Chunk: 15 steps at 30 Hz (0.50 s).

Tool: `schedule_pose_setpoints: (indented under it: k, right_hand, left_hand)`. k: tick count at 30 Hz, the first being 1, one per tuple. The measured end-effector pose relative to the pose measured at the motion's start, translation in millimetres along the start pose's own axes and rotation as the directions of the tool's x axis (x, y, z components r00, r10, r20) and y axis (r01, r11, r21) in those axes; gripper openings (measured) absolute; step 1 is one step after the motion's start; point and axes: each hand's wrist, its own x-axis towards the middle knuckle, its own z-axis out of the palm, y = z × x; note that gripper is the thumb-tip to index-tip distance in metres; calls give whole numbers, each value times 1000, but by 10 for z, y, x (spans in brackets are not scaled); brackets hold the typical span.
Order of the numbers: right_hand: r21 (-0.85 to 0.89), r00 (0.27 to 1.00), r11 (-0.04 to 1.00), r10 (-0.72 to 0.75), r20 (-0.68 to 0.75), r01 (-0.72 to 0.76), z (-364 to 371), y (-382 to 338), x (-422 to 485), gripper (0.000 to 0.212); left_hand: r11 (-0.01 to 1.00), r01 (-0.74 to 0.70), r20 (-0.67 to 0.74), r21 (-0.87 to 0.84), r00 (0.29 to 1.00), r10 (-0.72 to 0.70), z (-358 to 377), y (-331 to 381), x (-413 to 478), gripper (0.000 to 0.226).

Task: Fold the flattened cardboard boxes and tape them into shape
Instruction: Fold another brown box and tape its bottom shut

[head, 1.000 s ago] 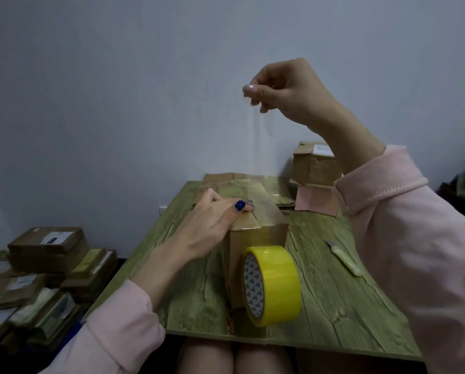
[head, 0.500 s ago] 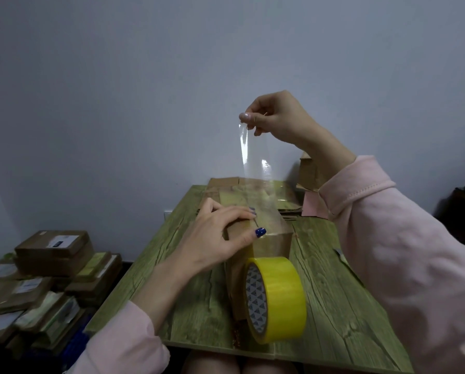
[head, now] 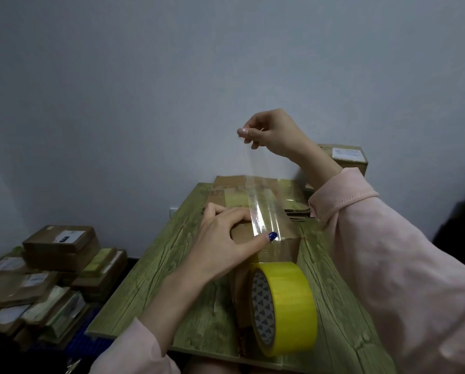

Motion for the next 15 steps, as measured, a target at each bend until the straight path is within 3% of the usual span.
schedule_pose_setpoints:
  k: [5, 10, 15]
  right_hand:
    - [38, 1000, 999, 29, -5, -29, 48, 85, -10, 18]
    - [53, 999, 997, 47, -7, -47, 86, 120, -7, 19]
    - [56, 998, 997, 55, -3, -55, 112, 146, 5, 19]
  left_hand:
    - [1000, 15, -7, -4, 1000, -15, 1, 11, 3, 34]
    - [993, 117, 83, -9, 990, -116, -52, 44, 1, 39]
    - [991, 106, 115, 85, 987, -115, -95, 81, 65, 59]
